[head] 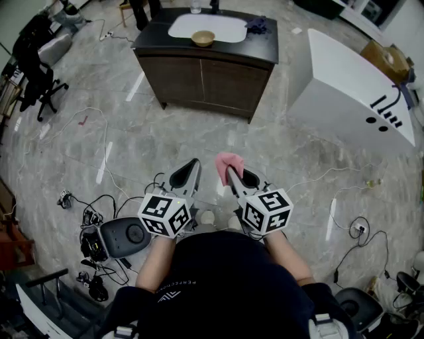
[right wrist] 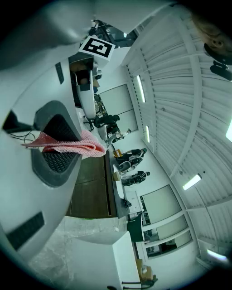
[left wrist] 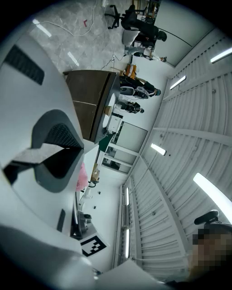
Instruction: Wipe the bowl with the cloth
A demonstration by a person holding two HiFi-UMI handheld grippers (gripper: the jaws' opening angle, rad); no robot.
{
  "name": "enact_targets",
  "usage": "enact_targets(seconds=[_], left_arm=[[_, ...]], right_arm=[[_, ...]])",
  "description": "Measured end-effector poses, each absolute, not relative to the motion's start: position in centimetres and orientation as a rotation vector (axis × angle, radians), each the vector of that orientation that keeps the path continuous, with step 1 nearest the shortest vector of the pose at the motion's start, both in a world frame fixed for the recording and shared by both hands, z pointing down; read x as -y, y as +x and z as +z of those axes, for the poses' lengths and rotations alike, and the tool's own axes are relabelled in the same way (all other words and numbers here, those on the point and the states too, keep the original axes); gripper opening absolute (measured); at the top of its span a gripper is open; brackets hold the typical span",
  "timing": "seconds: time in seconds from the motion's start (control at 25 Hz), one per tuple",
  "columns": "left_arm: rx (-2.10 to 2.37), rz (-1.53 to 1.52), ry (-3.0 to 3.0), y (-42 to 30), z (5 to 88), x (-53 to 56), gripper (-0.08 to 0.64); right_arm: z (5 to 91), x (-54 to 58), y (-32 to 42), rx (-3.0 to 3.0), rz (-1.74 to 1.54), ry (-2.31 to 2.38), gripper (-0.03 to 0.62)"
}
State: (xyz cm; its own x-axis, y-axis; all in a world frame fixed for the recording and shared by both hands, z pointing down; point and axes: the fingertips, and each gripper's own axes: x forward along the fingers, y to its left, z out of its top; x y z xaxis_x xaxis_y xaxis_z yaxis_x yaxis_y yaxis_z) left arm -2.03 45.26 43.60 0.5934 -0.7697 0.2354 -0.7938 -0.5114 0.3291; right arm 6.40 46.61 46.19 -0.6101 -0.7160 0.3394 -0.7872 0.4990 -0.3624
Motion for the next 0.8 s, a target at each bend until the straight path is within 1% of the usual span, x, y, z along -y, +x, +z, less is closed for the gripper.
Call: enact_targets(seconds=[0.52,0.8], left_arm=[[1.254,0.077,2.406,-6.6,44.3,-42.8,0.008],[1.192,0.101,2.409,-7.2,45.3,-42.8,0.008]], right_arm=[[46.8,-44.4,2.2,2.591,0.783,1.293,0.048],[47.6,-43.7,1.6,2.568,0.799,1.302,0.048]])
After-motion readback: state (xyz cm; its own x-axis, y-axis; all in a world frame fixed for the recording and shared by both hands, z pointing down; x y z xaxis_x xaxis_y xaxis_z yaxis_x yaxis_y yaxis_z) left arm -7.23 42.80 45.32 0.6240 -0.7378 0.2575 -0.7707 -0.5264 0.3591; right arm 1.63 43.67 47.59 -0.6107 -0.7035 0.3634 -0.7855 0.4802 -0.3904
